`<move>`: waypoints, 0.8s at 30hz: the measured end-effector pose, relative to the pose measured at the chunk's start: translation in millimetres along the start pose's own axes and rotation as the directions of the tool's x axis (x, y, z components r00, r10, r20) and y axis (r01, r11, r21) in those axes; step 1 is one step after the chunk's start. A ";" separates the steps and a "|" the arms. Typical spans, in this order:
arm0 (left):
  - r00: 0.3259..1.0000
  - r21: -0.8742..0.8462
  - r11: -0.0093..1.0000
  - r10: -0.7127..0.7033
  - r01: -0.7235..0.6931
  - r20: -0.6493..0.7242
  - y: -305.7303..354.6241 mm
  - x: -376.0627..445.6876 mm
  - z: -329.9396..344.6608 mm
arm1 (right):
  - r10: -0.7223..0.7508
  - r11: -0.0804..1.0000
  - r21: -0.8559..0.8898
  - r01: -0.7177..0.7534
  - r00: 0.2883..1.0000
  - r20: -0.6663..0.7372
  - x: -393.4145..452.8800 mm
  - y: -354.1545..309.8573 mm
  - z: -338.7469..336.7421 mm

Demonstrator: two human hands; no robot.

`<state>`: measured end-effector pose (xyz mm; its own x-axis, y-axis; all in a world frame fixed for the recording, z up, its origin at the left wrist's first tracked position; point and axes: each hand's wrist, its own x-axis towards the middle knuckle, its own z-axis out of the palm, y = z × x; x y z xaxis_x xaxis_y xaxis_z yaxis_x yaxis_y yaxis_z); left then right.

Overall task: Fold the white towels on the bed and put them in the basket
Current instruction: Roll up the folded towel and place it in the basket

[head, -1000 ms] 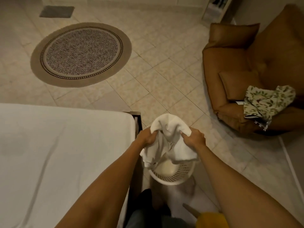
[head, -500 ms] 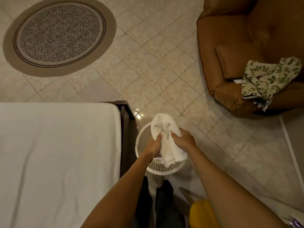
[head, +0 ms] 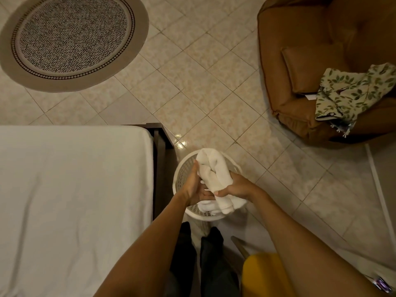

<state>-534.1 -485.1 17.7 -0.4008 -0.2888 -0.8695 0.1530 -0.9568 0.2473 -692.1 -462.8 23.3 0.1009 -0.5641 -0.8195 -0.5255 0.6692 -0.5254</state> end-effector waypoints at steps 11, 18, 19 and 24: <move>0.999 0.166 0.986 0.006 -0.012 0.042 -17.7 5.6 -15.2 | -0.135 0.940 -0.335 0.069 0.975 -0.178 -9.5 15.6 9.4; 0.960 0.752 0.654 0.255 -0.085 -0.113 -12.4 4.6 -30.4 | -0.233 0.869 -0.483 0.104 0.949 -0.214 2.4 13.4 5.8; 0.937 0.807 0.580 0.332 -0.110 -0.110 -10.4 3.2 -34.0 | -0.242 0.860 -0.498 0.109 0.947 -0.211 6.8 11.3 4.9; 0.808 0.954 0.254 0.588 -0.157 -0.024 3.6 13.9 -45.5 | -0.246 0.820 -0.561 0.111 0.954 -0.172 22.1 2.9 -4.4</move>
<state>-498.0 -491.1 -12.9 -0.2123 -0.7954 -0.5676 -0.7606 -0.2301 0.6070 -695.1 -475.4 4.7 0.0802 -0.7861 -0.6129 -0.8938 0.2154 -0.3933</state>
